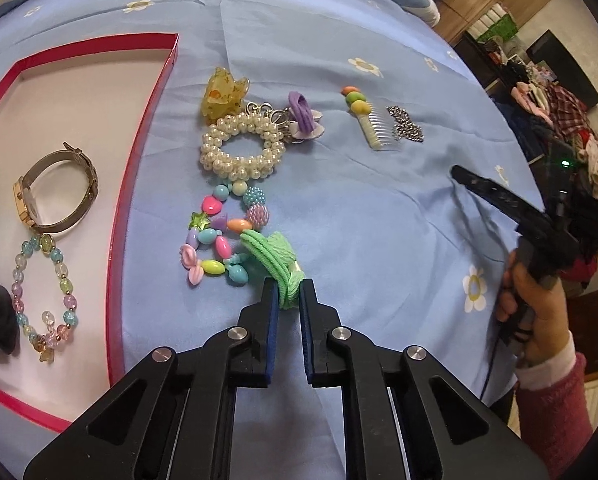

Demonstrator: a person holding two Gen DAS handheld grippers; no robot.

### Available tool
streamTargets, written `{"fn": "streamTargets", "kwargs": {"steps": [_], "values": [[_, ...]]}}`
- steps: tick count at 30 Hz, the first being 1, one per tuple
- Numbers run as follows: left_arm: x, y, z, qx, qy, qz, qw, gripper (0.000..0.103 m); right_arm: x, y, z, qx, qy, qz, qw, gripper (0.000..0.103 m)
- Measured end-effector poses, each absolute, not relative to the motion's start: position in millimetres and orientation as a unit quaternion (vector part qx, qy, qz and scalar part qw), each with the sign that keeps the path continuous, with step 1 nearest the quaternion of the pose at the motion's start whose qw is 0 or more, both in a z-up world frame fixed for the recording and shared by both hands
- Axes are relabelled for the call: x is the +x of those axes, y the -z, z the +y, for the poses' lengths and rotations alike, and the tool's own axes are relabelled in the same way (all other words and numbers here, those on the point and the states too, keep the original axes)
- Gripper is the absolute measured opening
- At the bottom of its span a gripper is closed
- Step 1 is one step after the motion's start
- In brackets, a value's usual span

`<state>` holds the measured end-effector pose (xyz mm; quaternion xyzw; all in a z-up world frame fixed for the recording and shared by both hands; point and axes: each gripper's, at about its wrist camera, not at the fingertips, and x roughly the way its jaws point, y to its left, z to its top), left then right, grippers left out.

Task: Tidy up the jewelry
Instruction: 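Grasp the mint-green clip with the left tool while the right tool grasps the gold ring, then carry the clip and ring into the red box and open both tools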

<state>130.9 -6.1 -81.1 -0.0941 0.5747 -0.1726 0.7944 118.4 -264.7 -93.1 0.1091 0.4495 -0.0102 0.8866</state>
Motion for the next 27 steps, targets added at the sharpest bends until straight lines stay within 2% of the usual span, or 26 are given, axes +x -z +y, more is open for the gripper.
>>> {"fn": "streamTargets", "kwargs": {"steps": [2,4,5,12,27], "values": [[128.7,77.7,-2.6,-0.099,0.179,0.571,0.795,0.009,122.2,94.8,-258.1,0.084,0.015,0.453,0.887,0.044],[126.3,73.5,-0.1,-0.1,0.183,0.565,0.798,0.008,124.0,95.0,-253.0,0.065,0.019,0.454,0.888,0.028],[124.9,71.4,1.9,-0.102,0.185,0.562,0.799,0.008,123.9,94.8,-251.6,0.061,0.02,0.455,0.888,0.023],[117.9,62.8,19.0,-0.13,0.188,0.551,0.803,0.008,103.5,78.2,-237.2,0.095,-0.02,0.44,0.893,0.023],[87.3,39.5,52.6,-0.146,0.173,0.523,0.822,0.008,48.3,49.7,-143.4,0.143,-0.15,0.43,0.879,0.023]]}}
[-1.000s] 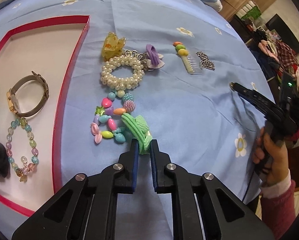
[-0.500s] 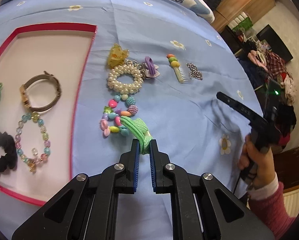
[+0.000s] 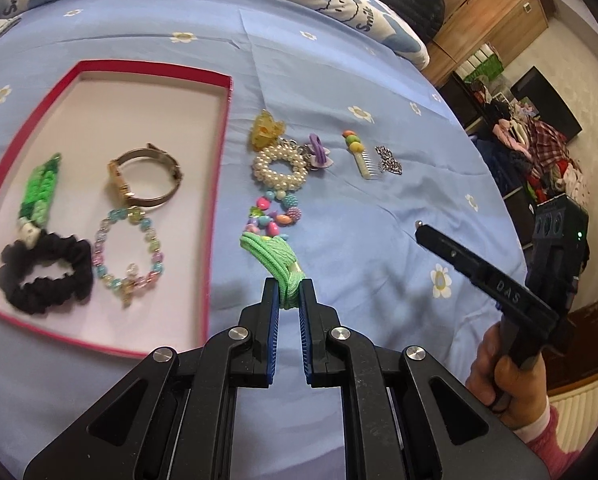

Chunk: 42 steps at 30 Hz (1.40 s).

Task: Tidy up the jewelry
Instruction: 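Carry the clip and ring into the red box and open both tools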

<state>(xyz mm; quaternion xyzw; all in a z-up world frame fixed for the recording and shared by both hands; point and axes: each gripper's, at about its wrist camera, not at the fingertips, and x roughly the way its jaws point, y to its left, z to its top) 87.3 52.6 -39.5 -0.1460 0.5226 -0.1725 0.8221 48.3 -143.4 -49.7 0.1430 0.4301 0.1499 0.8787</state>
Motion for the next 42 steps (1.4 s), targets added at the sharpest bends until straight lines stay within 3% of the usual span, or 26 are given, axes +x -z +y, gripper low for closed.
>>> {"fn": "streamTargets", "kwargs": {"steps": [26,42], "values": [[73.0,35.3,130.2,-0.195,0.11,0.5,0.837,0.008,41.5,44.0,-37.5,0.11,-0.236,0.444,0.857,0.023],[103.4,49.7,191.9,-0.187,0.06,0.502,0.842,0.008,75.2,55.3,56.7,0.06,-0.297,0.464,0.832,0.023]]}}
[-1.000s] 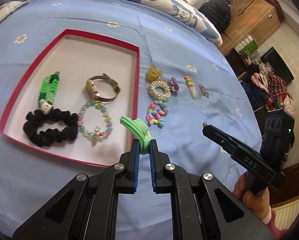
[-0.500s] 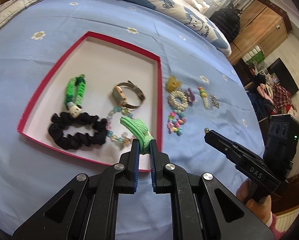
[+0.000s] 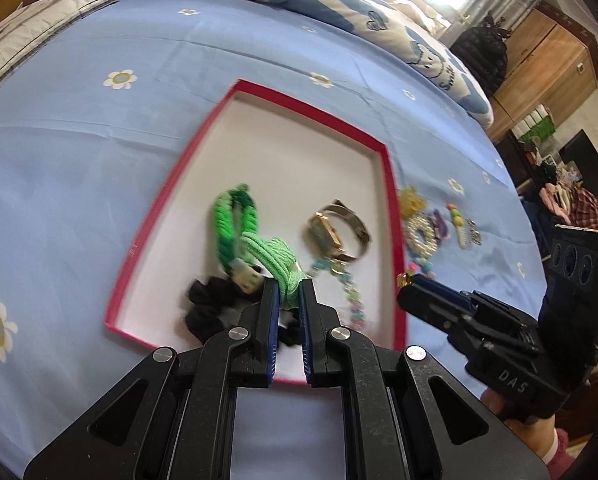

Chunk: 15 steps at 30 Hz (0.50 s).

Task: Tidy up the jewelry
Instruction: 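Carry the clip and ring into the red box and open both tools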

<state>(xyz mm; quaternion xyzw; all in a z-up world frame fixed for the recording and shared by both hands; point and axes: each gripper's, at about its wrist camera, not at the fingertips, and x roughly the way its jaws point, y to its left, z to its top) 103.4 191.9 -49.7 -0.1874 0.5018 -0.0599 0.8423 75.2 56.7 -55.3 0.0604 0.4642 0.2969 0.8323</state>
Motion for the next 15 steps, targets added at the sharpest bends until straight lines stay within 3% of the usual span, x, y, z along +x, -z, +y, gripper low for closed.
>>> {"fn": "streamTargets", "kwargs": {"steps": [15], "values": [[122.7,78.0,211.8,-0.192,0.047,0.519,0.831,0.011,97.2,91.1,89.5,0.023,-0.288,0.502,0.815,0.023]]}}
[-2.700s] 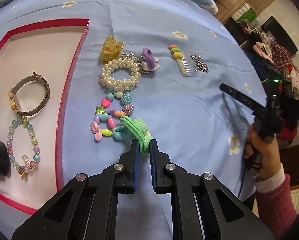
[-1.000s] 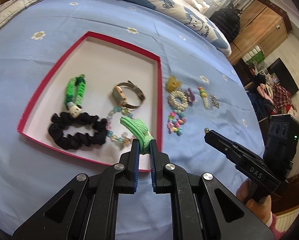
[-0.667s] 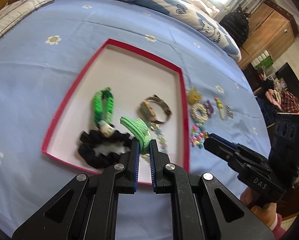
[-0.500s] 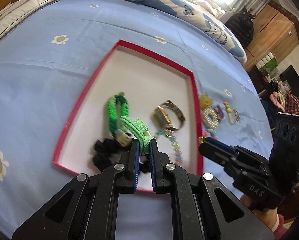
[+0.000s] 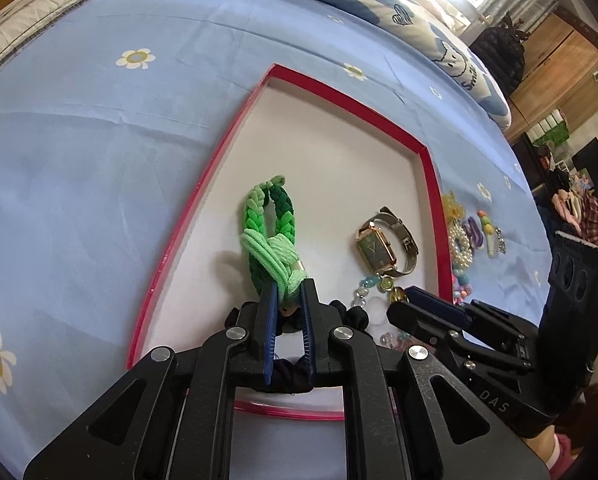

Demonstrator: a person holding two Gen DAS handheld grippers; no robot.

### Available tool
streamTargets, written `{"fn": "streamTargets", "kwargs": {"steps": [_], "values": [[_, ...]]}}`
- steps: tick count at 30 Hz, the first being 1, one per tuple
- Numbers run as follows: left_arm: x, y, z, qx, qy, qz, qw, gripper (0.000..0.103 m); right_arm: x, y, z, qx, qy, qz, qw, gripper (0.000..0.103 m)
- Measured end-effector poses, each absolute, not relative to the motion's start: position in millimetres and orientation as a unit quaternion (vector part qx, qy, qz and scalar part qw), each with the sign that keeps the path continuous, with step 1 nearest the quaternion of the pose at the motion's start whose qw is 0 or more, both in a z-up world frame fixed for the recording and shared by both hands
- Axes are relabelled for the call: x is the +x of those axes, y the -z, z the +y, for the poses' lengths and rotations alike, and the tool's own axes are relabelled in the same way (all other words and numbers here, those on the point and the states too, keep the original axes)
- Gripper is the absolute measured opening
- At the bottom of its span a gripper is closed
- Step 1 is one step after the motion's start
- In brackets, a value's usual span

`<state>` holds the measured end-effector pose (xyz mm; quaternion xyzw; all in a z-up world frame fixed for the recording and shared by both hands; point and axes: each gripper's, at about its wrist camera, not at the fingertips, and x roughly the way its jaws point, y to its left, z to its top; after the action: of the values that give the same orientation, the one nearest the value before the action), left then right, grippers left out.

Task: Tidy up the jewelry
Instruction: 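Carry the clip and ring into the red box and open both tools, then move the left tool to the pearl bracelet while the right tool reaches the clear comb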

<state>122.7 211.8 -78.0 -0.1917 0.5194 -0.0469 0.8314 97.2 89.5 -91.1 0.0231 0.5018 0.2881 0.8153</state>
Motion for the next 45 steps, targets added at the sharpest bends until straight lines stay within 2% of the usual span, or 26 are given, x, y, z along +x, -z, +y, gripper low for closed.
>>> {"fn": "streamTargets", "kwargs": {"steps": [10,21,28,32,35,37,45], "values": [[118.6,76.2,203.9,-0.171,0.048,0.523,0.834,0.023,96.1,89.4,95.7,0.004,-0.29,0.502,0.815,0.025],[116.1,75.3,204.7,-0.172,0.049,0.524,0.833,0.024,95.7,89.7,97.6,-0.007,-0.286,0.503,0.815,0.027],[114.0,71.3,204.8,-0.17,0.048,0.525,0.833,0.039,94.0,84.7,93.2,0.004,-0.289,0.502,0.815,0.027],[111.0,66.3,204.7,-0.169,0.046,0.524,0.834,0.041,87.1,72.7,82.0,0.024,-0.291,0.491,0.821,0.028],[107.0,62.5,204.8,-0.172,0.044,0.522,0.834,0.047,79.5,64.0,67.5,0.042,-0.287,0.482,0.827,0.03],[103.7,59.6,203.5,-0.175,0.045,0.519,0.835,0.048,74.0,59.3,53.4,0.059,-0.282,0.477,0.83,0.034],[96.4,48.8,181.7,-0.177,0.059,0.516,0.836,0.048,58.9,54.1,-7.6,0.104,-0.238,0.469,0.844,0.038]]}}
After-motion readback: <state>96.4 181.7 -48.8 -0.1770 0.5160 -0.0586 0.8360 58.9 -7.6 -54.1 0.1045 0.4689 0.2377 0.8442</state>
